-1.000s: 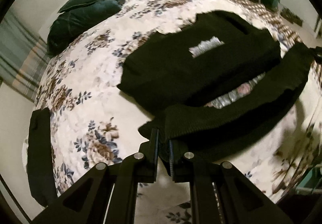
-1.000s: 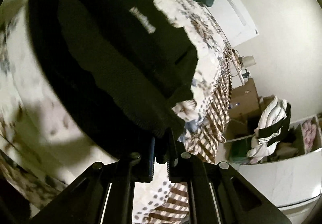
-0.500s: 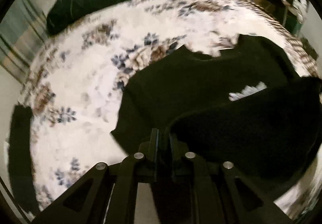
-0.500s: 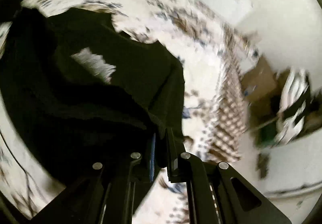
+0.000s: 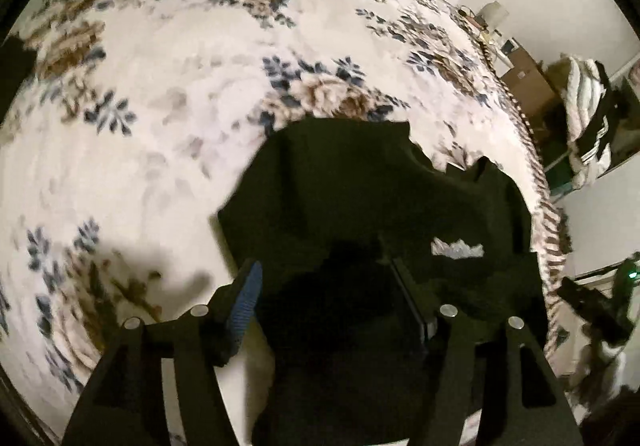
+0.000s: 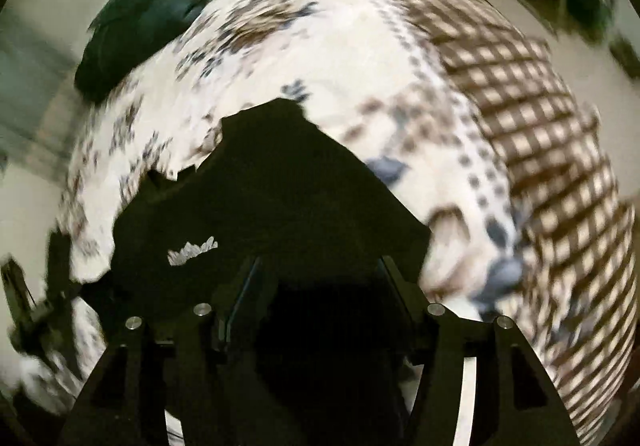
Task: Fold small clothes
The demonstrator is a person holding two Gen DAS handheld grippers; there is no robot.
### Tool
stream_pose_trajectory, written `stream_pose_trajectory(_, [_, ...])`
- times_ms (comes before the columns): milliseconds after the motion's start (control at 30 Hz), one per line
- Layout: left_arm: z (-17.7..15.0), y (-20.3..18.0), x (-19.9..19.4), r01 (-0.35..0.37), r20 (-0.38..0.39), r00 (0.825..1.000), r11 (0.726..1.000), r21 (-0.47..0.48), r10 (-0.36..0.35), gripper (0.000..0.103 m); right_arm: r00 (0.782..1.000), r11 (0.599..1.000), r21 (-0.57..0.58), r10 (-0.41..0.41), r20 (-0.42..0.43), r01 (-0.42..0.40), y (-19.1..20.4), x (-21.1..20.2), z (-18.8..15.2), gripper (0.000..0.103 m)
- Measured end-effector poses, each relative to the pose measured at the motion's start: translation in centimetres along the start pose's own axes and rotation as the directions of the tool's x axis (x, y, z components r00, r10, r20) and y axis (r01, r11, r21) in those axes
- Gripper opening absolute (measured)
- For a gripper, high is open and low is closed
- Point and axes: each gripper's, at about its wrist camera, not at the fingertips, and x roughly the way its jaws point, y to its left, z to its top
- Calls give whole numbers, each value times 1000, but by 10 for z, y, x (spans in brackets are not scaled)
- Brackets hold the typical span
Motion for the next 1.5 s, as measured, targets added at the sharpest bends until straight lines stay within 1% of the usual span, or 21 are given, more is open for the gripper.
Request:
stream_pose_trajectory(100, [1,-4,22,7,-39,999,1000,19,-7,62,1000,1000,18,18,-25,-18,-11,10,-3,61])
stream_pose_trajectory(267, [6,-21,67,-48,-97,993,991,125,60,60,998,999,-32,20,-67,-22,-1,40,3,61])
stream_pose_trajectory(300, [7,-22,71,-60,-89,993,989,134,73,53,998,998,-54,15,-67,-18,2,46,5,54])
stream_pose_trajectory(333, [8,-22,72,-66,-86,993,988,139,79,34,997,996,-85,-18,-69,12,7,52,6,43])
stream_pose_trajectory(367, [12,-21,72,-89,-84,991,986,140,101,31,995,990,-120,-82,-64,74,11,57,8,20])
stream_pose_trajectory(467, [25,-5,58,-111,-42,993,992,66,114,32,994,989,-112,-104,-26,100,7,50,11,12])
stream_pose_trajectory(533, [30,9,47,-87,-21,996,996,0,87,33,993,990,-76,-116,5,116,-1,41,13,12])
stream_pose_trajectory(600, [30,21,38,-59,-7,998,996,-59,59,50,992,992,-37,-123,14,123,-10,37,12,12])
stream_pose_trajectory(633, [28,26,33,-21,5,1000,996,-86,21,60,994,993,-28,-111,2,111,-13,36,12,12])
stream_pose_trajectory(667, [26,28,31,0,5,1000,995,-101,0,62,996,996,-14,-89,-20,89,-16,39,11,12])
stream_pose_trajectory(767, [20,29,32,38,-13,999,991,-129,-40,63,997,998,17,-51,-52,52,-22,42,15,15])
stream_pose_trajectory(867, [13,25,36,44,-31,998,990,-135,-49,63,998,999,12,-33,-62,34,-23,43,21,19])
stream_pose_trajectory(1067, [7,15,33,90,-2,996,989,-119,-91,65,995,999,-42,-8,-100,4,-14,52,27,43])
stream_pose_trajectory(1133, [12,4,43,76,-24,997,994,-75,-78,67,994,998,-58,-10,-113,4,-11,57,26,43])
stream_pose_trajectory(1200, [17,-8,54,10,-32,999,1000,-4,-10,67,992,997,-71,-21,-128,12,-10,62,26,43])
stream_pose_trajectory(1233, [19,-12,58,-20,-31,999,1000,20,20,64,992,997,-77,-22,-125,13,-9,64,26,43])
stream_pose_trajectory(1267, [20,-18,63,-34,-26,999,998,53,36,30,992,996,-88,-21,-121,10,-8,65,26,43])
stream_pose_trajectory(1300, [22,-24,68,-60,-28,998,994,92,63,7,994,994,-107,-30,-108,18,-6,64,26,39])
stream_pose_trajectory(1333, [22,-28,70,-89,-27,995,988,123,93,5,995,991,-127,-47,-91,35,-4,62,26,32])
stream_pose_trajectory(1400, [21,-35,64,-87,3,996,983,162,88,4,996,984,-170,-70,-62,59,3,56,25,20])
stream_pose_trajectory(1500, [21,-41,38,-95,65,994,982,163,85,4,996,975,-207,-84,-18,79,10,40,23,14])
